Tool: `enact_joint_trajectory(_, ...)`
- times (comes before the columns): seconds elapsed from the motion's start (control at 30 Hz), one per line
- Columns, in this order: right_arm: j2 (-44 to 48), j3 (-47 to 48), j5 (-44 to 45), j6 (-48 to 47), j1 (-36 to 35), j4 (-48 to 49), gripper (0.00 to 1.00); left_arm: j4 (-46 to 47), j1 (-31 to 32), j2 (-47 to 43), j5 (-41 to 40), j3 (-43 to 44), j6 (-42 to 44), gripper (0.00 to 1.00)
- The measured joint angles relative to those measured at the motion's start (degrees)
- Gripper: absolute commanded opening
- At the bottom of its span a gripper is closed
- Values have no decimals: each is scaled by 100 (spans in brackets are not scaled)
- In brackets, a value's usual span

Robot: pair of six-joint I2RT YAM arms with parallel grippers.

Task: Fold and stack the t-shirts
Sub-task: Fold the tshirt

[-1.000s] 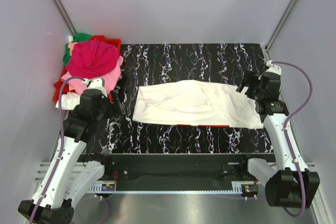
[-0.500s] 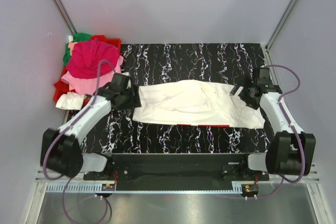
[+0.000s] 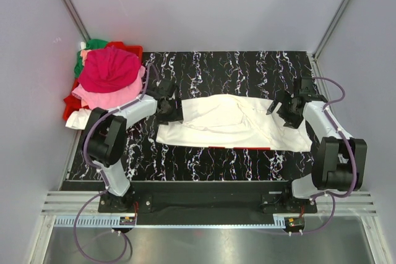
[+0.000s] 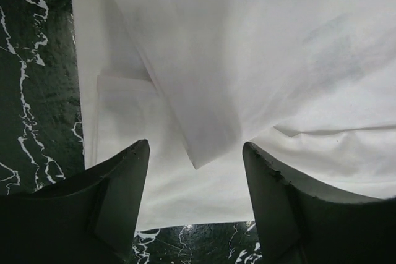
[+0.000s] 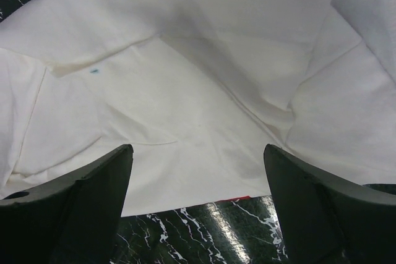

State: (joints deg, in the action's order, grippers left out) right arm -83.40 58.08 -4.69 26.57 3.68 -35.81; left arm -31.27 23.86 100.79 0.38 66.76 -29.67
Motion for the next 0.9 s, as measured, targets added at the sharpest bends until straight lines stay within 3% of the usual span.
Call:
enact_joint_trajectory(0.07,-107,39,-101,-15,0,42,93,44,20,136,-13,0,-39,63)
enact_joint_trajectory(0.23,-352,201,-151,-101,0,66,92,144,39,407,-13,42,-81,33)
enact_joint_trajectory(0.3,-402,260,-151,-129,0,66,92,184,39,407,-13,74,-103,26)
enact_joint_trajectory(0.53,-485,354,-151,-192,0,61,92,186,39,407,-15,223,-85,27)
enact_joint_trajectory(0.57,-496,356,-151,-197,0,59,92,173,39,407,-15,249,-85,15)
enact_joint_trajectory(0.63,-540,380,-151,-216,0,42,92,133,39,404,-17,308,-101,2)
enact_joint_trajectory(0.9,-1005,717,-238,-326,0,0,87,85,39,326,-42,396,-83,0)
